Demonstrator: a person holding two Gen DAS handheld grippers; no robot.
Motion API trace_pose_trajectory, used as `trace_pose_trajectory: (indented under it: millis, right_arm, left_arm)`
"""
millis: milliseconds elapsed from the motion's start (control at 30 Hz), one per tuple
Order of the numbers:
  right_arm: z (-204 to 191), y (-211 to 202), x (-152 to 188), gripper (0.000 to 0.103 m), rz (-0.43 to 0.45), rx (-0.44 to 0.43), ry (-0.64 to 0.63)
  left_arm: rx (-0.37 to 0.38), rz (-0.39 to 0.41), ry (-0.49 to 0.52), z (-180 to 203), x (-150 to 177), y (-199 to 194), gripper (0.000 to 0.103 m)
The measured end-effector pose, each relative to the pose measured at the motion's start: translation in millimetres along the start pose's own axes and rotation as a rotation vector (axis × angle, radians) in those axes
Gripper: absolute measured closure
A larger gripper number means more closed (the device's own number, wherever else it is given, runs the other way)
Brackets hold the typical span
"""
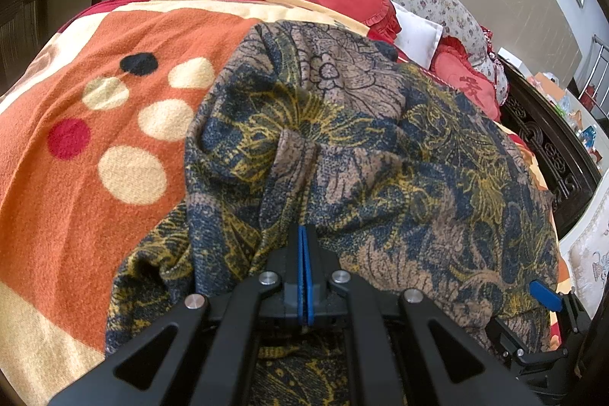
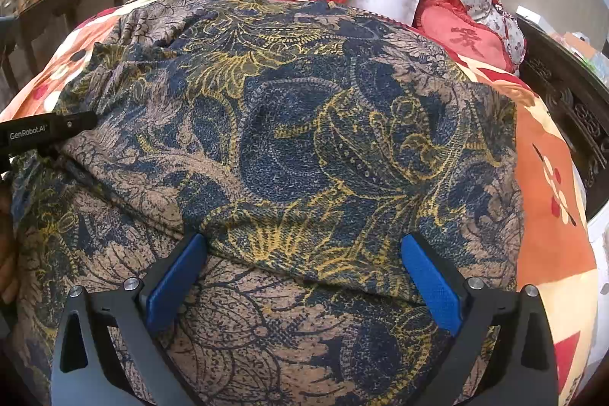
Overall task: Fold small clothes
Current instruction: 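Release the sleeve with the right gripper and hold the shirt with the left gripper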
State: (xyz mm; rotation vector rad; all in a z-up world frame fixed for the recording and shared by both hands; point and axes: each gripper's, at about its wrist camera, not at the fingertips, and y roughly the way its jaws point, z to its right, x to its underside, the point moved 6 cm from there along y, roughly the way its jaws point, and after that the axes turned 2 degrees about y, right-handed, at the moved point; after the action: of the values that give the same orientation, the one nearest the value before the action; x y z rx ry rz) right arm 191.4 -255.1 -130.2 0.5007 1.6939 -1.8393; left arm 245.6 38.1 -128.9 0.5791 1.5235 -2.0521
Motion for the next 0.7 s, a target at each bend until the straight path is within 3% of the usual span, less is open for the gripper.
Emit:
trace_pose_trajectory:
  millis: [567, 700]
  right_arm:
    - [0, 1, 0, 0.000, 0.001, -0.003, 0.002]
    - [0, 0, 0, 0.000, 0.001, -0.002, 0.002]
  left_arm:
    - [-0.069, -0.005, 0.070, 12, 0, -1, 0.101]
    - [-0.053, -0.007, 0.057, 10, 0, -2, 0.101]
